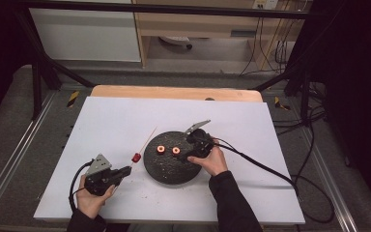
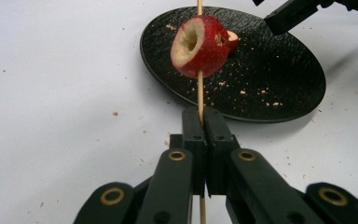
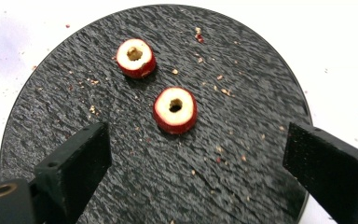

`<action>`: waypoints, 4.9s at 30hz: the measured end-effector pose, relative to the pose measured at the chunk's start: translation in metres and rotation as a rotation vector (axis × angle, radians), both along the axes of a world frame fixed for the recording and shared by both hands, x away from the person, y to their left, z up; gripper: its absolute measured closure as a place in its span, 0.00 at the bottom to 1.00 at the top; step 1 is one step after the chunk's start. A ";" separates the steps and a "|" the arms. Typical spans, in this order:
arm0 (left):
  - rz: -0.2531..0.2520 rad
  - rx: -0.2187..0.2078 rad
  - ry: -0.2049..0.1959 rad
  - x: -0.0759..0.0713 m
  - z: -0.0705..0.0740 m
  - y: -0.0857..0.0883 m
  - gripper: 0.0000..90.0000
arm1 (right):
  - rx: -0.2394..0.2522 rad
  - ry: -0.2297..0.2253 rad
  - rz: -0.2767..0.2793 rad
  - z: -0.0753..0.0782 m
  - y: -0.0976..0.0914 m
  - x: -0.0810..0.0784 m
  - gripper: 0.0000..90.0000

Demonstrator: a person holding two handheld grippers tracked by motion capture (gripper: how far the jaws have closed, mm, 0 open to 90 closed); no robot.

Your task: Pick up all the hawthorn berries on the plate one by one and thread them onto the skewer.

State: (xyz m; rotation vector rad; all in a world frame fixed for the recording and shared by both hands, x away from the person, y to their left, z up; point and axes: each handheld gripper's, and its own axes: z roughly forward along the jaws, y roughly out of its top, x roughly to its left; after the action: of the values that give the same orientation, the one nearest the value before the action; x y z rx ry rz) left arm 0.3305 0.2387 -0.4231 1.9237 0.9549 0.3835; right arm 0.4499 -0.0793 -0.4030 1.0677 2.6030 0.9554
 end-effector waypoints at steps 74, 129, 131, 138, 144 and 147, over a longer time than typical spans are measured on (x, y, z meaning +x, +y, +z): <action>0.010 -0.005 -0.004 -0.001 -0.004 0.001 0.98 | 0.050 0.134 0.035 0.028 0.006 0.004 0.68; -0.011 -0.035 -0.046 -0.006 0.014 -0.059 0.98 | 0.850 -0.120 -0.288 -0.005 -0.045 -0.057 0.69; -0.011 -0.041 -0.044 -0.004 0.016 -0.062 0.98 | 0.878 -0.131 -0.306 -0.006 -0.045 -0.056 0.69; -0.007 -0.053 -0.042 0.001 0.018 -0.071 0.98 | 0.960 -0.183 -0.347 -0.004 -0.043 -0.055 0.69; -0.006 -0.068 -0.038 0.002 0.018 -0.076 0.98 | 0.993 -0.216 -0.369 -0.001 -0.045 -0.055 0.69; -0.005 -0.070 -0.034 0.003 0.017 -0.079 0.98 | 1.002 -0.224 -0.381 0.000 -0.045 -0.053 0.69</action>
State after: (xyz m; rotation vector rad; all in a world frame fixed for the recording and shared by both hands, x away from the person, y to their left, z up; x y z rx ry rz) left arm 0.3335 0.1596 -0.4062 1.8502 0.9292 0.3733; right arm 0.3970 -0.1248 -0.4028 1.4293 1.5768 2.1647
